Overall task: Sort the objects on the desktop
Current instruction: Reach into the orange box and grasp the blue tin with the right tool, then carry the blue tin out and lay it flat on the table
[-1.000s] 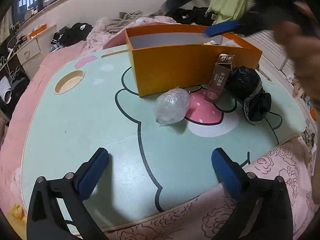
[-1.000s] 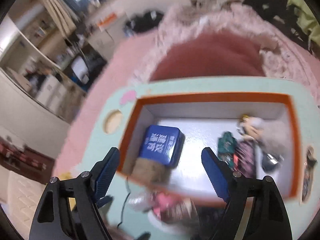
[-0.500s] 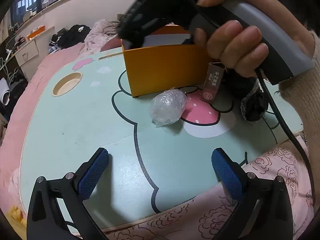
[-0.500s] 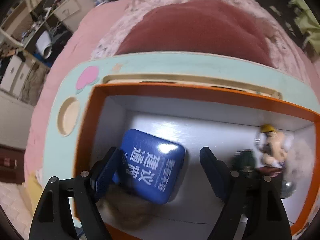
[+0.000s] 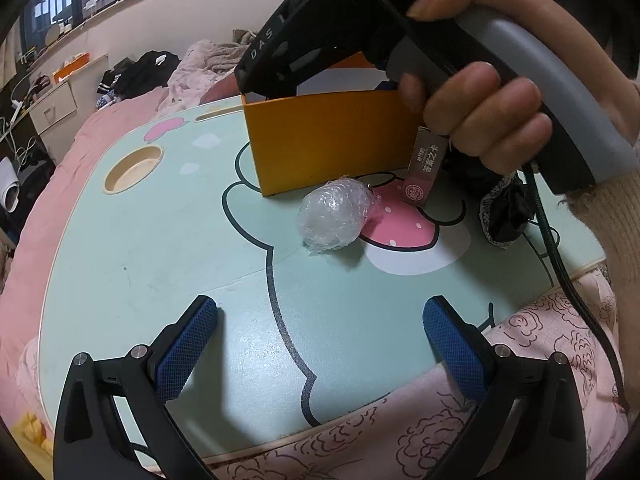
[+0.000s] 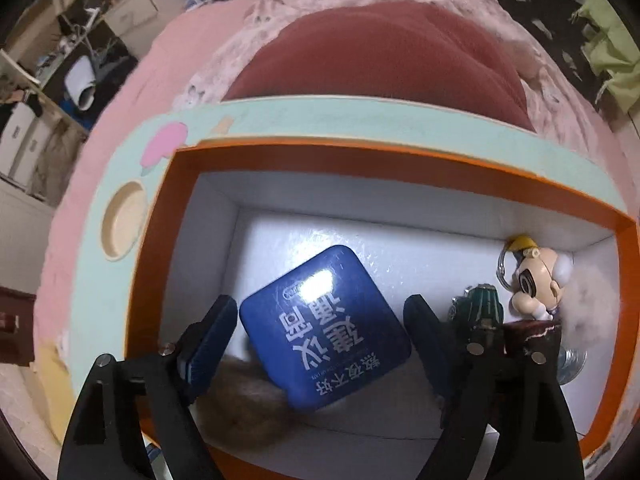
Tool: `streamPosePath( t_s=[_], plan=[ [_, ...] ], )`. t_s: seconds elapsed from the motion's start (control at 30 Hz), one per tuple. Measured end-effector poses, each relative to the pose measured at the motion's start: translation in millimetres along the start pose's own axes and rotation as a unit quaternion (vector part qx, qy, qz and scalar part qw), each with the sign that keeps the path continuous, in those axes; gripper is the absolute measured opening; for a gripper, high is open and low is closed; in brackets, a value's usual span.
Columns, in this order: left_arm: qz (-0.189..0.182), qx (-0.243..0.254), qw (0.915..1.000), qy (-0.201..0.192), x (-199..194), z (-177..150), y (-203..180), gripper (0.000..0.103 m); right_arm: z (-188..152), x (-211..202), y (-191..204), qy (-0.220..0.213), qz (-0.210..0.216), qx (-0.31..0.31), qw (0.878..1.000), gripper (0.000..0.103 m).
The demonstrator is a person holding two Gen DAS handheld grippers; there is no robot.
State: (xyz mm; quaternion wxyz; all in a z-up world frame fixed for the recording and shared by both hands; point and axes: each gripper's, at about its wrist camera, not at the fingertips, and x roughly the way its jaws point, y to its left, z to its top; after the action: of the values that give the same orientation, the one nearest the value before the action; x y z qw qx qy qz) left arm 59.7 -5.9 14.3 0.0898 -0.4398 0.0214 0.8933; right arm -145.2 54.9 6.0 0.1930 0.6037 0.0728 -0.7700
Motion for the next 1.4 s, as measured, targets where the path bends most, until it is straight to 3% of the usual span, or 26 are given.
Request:
streamPosePath(
  t_s=[0.1,0.17,0.23,0.47,0.6,0.67,0.8,0.93,1.07,1.2,1.27,1.4],
  plan=[
    [0.001,0.001,1.0,-0.001,-1,-1,-1,0.103,-2,2,-4,0.008,-0.014,-0.026,1.0,0.088],
    [0.001,0.001,1.0,0.0,-1,-1,-1,0.103,-6,5,2,0.002,-0.06,-0.062,0.996,0.083],
    [0.0,0.001,1.0,-0.001,-2,-1,0,0.103,-8,1,-1,-0.01,-0.06,-0.056,0.997,0.068],
    [0.001,0.001,1.0,-0.001,-1,-1,-1,0.103,-12,-4,-13,-0.026,-0.053,-0.05,0.997,0.066],
    [0.001,0.001,1.0,-0.001,-1,-1,-1,0.103,-18,-39,-32,-0.099,0.0,-0.028,0.995,0.066],
    [0.001,0.001,1.0,-0.001,-1,-2,-1,0.103,-19,-64,-35,-0.144,0.014,-0.024,0.989,0.066],
    [0.001,0.0,1.0,-0.001,-2,-2,-1,0.103,-52,-126,-47,-0.233,0.052,-0.015,0.971,0.066],
    [0.003,-0.003,1.0,-0.002,-2,-2,-2,0.103,-106,-164,-60,-0.279,0.031,-0.02,0.96,0.066],
    [0.004,-0.003,1.0,-0.001,-2,-2,-3,0.103,-156,-153,-84,-0.259,-0.008,-0.001,0.966,0.066],
    [0.004,-0.003,1.0,-0.001,-3,-2,-2,0.103,-174,-115,-101,-0.218,-0.054,0.017,0.974,0.066],
    [0.004,-0.003,1.0,-0.001,-3,-3,-2,0.103,-172,-93,-108,-0.194,-0.032,0.026,0.98,0.066],
    [0.003,-0.003,1.0,-0.001,-3,-3,-2,0.103,-176,-83,-111,-0.197,0.006,0.027,0.98,0.066]
  ],
)
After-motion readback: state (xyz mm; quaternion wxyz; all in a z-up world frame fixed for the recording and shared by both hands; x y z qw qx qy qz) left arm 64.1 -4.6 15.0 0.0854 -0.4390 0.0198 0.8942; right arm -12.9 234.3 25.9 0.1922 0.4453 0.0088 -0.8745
